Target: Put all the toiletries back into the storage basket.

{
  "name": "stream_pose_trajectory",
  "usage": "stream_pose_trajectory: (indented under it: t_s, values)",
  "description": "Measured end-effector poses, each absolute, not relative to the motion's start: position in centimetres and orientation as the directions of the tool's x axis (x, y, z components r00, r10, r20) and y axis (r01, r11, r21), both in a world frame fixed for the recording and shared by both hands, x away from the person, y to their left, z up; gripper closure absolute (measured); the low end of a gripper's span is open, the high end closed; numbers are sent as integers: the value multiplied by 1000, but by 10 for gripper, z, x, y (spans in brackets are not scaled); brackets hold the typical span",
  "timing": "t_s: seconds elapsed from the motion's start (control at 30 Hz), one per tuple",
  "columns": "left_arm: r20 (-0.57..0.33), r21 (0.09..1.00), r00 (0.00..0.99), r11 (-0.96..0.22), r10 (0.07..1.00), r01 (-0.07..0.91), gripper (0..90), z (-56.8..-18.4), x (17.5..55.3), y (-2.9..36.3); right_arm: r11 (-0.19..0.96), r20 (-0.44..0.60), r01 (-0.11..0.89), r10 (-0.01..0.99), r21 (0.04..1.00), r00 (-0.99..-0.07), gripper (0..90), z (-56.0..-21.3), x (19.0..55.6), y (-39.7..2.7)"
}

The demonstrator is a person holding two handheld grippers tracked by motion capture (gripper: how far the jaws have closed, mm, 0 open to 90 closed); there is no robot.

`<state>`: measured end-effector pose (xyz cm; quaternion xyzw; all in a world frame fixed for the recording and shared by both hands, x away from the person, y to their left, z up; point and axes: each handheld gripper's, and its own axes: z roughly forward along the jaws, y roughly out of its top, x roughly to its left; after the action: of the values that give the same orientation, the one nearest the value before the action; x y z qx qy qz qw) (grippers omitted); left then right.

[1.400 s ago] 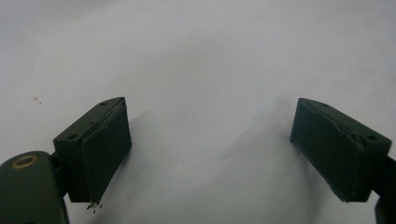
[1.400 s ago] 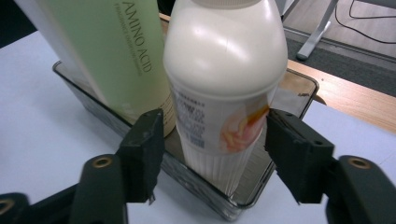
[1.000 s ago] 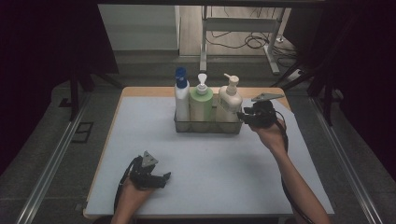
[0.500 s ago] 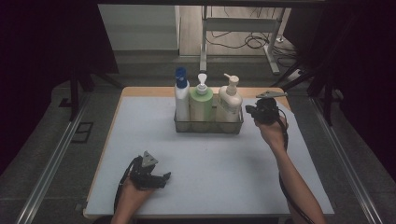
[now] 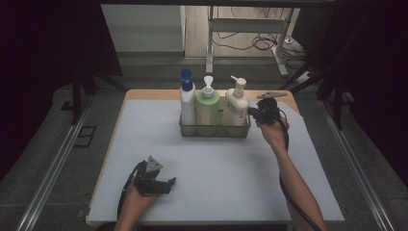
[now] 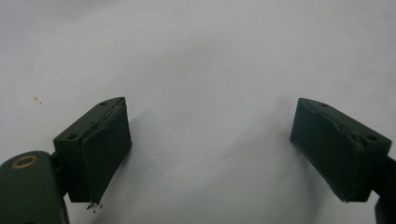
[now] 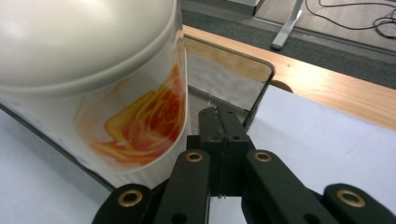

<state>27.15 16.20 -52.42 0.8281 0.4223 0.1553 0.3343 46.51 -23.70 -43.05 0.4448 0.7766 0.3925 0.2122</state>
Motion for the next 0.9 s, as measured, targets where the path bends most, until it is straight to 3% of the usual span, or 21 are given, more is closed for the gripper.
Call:
stream_pose_trajectory:
  t_s: [0.9]
  values:
    - [-25,684,596,-421,803,596,119,-524,272,162,296,63,577,852,761,-520,900,-455,481,-230]
